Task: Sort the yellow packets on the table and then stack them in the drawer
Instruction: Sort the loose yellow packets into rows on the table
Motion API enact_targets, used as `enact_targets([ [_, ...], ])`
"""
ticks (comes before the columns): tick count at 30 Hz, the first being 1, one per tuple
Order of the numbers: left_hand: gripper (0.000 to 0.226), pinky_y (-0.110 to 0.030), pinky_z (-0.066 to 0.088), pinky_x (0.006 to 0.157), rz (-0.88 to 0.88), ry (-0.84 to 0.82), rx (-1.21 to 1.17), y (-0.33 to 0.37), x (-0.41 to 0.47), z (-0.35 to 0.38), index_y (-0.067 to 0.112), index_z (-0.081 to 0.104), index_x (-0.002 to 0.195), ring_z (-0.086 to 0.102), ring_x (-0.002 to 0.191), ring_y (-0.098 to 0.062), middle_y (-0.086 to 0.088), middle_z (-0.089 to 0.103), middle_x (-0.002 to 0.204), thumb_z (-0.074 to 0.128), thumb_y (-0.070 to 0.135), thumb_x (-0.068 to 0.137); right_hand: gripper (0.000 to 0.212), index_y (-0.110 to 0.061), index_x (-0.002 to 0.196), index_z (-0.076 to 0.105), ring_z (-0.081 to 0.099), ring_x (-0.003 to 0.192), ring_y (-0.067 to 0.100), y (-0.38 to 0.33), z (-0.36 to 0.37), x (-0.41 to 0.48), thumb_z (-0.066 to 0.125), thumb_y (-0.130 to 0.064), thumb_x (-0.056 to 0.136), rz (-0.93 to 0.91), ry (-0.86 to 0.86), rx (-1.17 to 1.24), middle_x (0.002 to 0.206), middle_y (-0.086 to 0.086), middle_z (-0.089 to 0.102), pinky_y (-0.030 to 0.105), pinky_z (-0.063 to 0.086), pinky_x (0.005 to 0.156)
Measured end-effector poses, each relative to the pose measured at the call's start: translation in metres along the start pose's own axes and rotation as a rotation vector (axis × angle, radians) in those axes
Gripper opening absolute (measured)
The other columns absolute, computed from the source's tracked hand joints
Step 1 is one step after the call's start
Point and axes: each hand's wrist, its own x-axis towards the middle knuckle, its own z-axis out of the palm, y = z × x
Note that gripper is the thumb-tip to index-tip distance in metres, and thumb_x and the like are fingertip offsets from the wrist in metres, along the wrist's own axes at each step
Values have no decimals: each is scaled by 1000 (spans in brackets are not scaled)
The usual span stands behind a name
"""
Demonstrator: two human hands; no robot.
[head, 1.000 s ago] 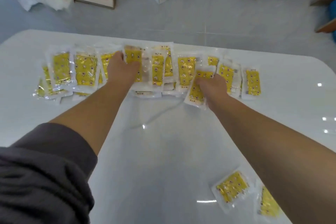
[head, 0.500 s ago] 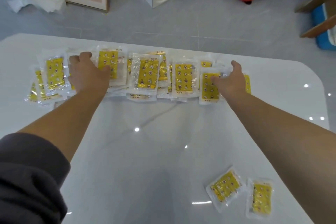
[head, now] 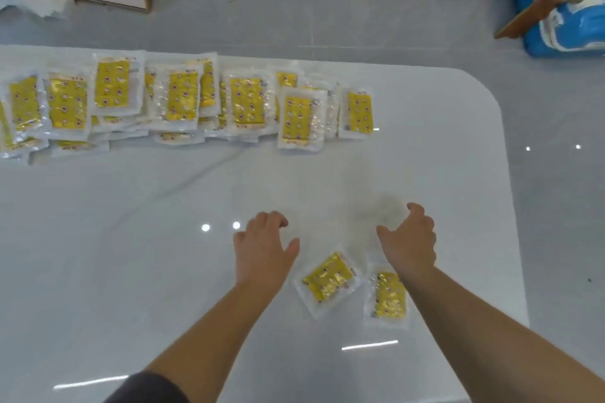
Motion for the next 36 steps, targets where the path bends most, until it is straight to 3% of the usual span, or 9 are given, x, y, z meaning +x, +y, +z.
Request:
enact_targets([
  [5,66,-32,33,94,-189,-183,175,39,-51,93,30,39,130,45,119,-15,8,45,125,61,63,77,95,-21,146,14,44,122,38,86,10,2,74,-34,74,270,-156,31,135,14,38,48,38,98],
  [9,50,-31,31,81,-253,-97,308,54,-66,130,28,42,114,55,100,-13,10,51,106,58,63,81,74,-20,132,23,58,102,33,115,35,1,70,-28,75,241,-199,128,111,5,53,48,47,91],
  [14,12,-28,36,69,-368,-157,-83,52,-64,133,25,52,86,55,79,-15,6,54,87,61,33,89,25,-16,92,50,57,72,18,124,37,5,68,-31,84,154,-311,245,78,-5,54,29,43,64],
  [16,18,-23,35,58,-378,-155,-274,49,-62,124,22,52,76,52,70,-13,6,55,75,56,25,93,23,-20,77,48,54,71,17,118,32,8,66,-28,87,42,-323,282,74,-6,52,27,37,59],
  [20,30,-26,32,54,-408,-65,-412,40,-41,83,5,50,76,44,63,-17,-3,51,69,49,24,98,35,-19,70,36,41,57,9,75,12,19,62,-28,92,-122,-331,424,69,-6,41,22,29,50],
  [23,25,-29,35,58,-425,49,-554,36,-1,38,6,58,81,48,67,-18,-2,57,73,48,20,98,23,-15,81,47,51,61,10,15,-5,35,64,-27,91,-127,-367,625,77,-1,53,22,39,51],
  [27,21,-30,40,66,-387,205,-645,36,69,-24,3,66,90,52,72,-19,-5,62,78,50,16,95,19,-18,100,52,67,87,19,-77,-16,53,67,-15,88,-214,-523,721,101,4,66,37,58,76],
  [32,24,-33,43,68,-278,309,-450,39,150,-75,0,66,93,52,73,-22,-18,65,86,53,20,92,41,-19,115,48,66,89,19,-168,-10,68,73,-19,82,-389,-459,664,107,4,66,39,57,79],
  [36,20,-29,39,71,-267,324,-225,37,189,-95,6,65,106,55,84,-22,-11,66,101,53,17,95,34,-15,110,50,65,97,26,-208,-3,88,71,-22,83,-500,-368,507,108,8,65,45,54,87],
])
